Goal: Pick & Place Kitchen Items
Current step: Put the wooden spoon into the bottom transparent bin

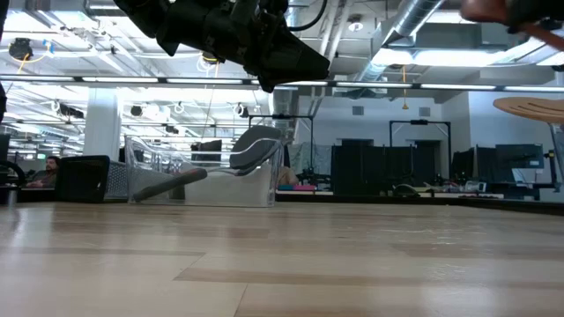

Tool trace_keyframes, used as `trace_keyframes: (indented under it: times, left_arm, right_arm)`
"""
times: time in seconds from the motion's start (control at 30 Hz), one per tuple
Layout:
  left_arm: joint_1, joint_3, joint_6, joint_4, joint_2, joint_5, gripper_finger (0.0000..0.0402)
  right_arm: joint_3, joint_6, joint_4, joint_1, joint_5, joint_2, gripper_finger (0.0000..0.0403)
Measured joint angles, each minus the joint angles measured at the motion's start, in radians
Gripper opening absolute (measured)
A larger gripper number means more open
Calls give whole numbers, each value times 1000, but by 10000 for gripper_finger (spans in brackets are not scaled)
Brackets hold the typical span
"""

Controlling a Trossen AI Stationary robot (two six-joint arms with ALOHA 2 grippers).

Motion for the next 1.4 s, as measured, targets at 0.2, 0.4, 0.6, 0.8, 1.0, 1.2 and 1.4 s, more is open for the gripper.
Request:
trace_keyframes:
  times: [0.2, 0.4, 0.6, 0.8, 1.0, 1.2, 1.4]
  left_arm:
    - [-1, 0, -1, 0, 0, 0, 97]
    - [-10, 0, -2, -1, 0, 1, 97]
    - [-10, 0, -2, -1, 0, 1, 97]
    - [-10, 0, -9, -1, 0, 1, 97]
    - [-10, 0, -27, -2, 0, 1, 97]
    - [-10, 0, -27, -2, 0, 1, 97]
    - [-10, 0, -28, -2, 0, 1, 97]
  right_arm:
    - [1, 169, -3, 115, -19, 29, 18]
    - [1, 288, -3, 197, -52, 56, 18]
    - [1, 334, -7, 231, -106, 93, 18]
    - [1, 424, -4, 274, -166, 141, 18]
    - [1, 515, -3, 329, -173, 212, 18]
    - [1, 537, 26, 348, -189, 306, 18]
    - [1, 536, 84, 348, -206, 381, 18]
